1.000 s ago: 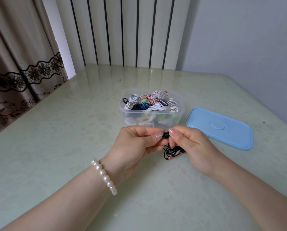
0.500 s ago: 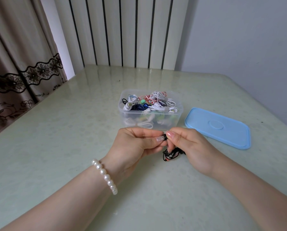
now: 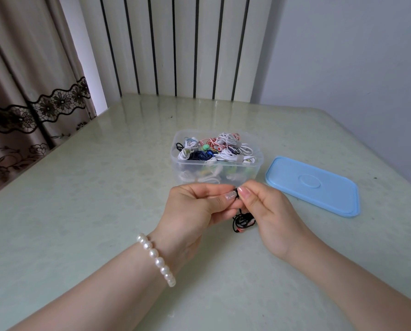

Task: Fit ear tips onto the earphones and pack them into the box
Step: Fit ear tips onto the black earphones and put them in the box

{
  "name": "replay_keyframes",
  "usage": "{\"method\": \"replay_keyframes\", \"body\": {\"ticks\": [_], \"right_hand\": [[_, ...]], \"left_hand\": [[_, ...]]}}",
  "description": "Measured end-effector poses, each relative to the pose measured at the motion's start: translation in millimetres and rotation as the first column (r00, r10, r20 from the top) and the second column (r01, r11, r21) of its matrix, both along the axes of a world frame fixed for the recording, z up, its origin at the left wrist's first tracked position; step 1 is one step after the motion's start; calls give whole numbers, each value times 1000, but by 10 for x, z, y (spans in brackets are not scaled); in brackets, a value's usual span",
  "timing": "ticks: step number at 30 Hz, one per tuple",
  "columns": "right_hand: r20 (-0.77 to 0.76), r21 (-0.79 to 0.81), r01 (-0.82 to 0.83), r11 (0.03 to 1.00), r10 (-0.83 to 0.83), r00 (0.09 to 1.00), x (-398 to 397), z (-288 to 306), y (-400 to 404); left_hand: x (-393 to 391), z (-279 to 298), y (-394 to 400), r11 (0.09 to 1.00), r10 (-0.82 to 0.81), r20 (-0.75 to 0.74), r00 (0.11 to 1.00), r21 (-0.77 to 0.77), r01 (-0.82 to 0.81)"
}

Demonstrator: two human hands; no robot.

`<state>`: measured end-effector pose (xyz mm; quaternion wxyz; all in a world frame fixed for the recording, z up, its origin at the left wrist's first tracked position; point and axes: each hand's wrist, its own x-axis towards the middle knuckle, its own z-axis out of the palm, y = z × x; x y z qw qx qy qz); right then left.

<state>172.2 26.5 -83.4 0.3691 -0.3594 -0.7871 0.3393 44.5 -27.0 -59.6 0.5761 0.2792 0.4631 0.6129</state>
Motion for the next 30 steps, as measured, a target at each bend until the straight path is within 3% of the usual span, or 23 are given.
{"method": "replay_keyframes", "body": {"ticks": [8,13,15,17,19,25,30], "right_hand": [[2,102,104,989,-105,994,-41,-50,10],[108,162,127,979,-146,983,-55,-79,23],[75,2,66,998,-66,995,-37,-14,42],[-57,-209,-36,977,24,998,3,102,55],[-133,-307,-93,947,54,990,46,202,46],[-157,-367,-191,910,142,977,74,245,8],[-107,-353,-196,915,168,980,66,250,1]], "left_hand": [[66,-1,-12,998,43,-42,998,40,-42],[52,3,-14,999,30,-31,999,37,-29],[20,14,-1,999,9,-31,999,33,-8],[-25,36,13,999,-23,-27,999,42,24],[-53,50,21,998,-49,-19,999,45,49],[-66,23,25,996,-71,-48,996,45,73],[-31,42,-9,983,-33,-218,975,172,71]]}}
